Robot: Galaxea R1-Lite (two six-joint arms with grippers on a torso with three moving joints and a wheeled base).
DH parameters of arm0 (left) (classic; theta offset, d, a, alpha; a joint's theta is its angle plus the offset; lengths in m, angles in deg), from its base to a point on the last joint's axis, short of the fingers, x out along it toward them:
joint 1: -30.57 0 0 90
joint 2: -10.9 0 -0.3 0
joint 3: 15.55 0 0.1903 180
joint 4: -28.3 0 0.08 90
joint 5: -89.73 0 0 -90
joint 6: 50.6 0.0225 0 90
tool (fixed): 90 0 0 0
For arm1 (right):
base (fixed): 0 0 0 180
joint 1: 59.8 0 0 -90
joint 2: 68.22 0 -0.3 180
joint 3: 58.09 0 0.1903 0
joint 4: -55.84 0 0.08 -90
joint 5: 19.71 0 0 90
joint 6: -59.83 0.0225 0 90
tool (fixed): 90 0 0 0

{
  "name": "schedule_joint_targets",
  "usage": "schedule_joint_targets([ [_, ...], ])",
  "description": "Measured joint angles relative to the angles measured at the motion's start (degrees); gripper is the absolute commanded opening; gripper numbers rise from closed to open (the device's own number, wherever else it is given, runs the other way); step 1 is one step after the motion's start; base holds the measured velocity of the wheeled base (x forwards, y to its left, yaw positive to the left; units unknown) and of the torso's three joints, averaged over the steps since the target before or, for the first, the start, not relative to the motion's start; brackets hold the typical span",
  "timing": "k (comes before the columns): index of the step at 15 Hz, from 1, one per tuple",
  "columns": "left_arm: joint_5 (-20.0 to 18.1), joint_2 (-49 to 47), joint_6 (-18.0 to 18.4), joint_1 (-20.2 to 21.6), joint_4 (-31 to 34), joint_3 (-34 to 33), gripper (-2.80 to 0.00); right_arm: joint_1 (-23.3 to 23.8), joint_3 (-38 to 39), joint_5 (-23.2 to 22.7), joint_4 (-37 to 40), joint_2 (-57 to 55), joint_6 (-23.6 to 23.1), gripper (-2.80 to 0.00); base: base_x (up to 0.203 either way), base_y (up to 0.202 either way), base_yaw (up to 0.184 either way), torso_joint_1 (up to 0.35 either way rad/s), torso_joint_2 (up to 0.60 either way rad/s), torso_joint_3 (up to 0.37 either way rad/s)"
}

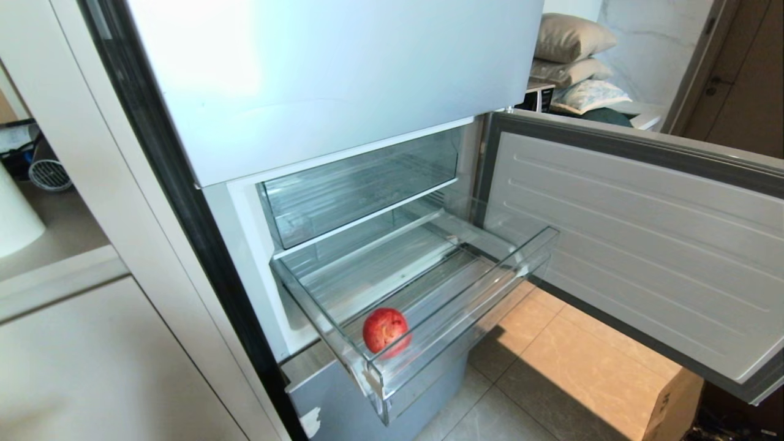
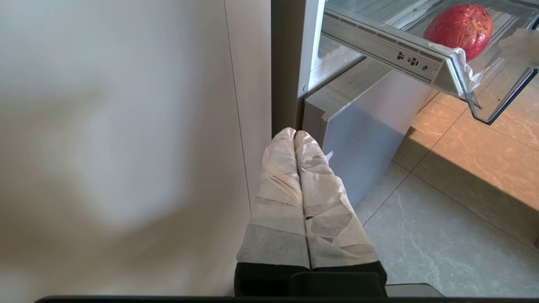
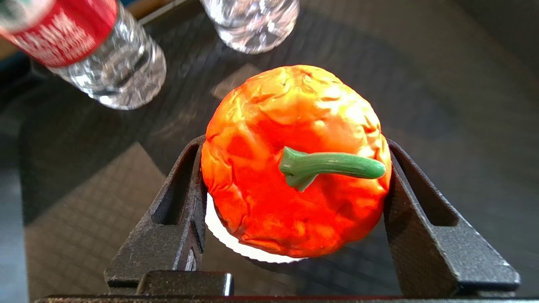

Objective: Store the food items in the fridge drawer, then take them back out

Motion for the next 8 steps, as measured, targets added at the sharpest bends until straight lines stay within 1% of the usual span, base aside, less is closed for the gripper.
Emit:
schedule_joint_targets([
  [3,-0.02,0.00,0.00,-0.02,0.01,0.00,-2.80,-1.71,-0.49,-0.01,-0.01,-1.58,0.09,-2.80,0.000,0.000,0.000,0.000,0.00,0.000],
  [4,-0.02,0.00,0.00,-0.02,0.01,0.00,-2.80,-2.39,-0.52,0.05,-0.06,-1.79,0.54,-1.65,0.000,0.000,0.000,0.000,0.00,0.000],
  [5,-0.02,0.00,0.00,-0.02,0.00,0.00,-2.80,-2.96,-0.58,0.07,-0.11,-1.93,0.89,0.00,0.000,0.000,0.000,0.000,0.00,0.000],
  [8,-0.01,0.00,0.00,-0.02,0.00,0.00,-2.80,-3.74,-1.23,0.10,-0.26,-2.26,1.00,0.00,0.000,0.000,0.000,0.000,0.00,0.000],
])
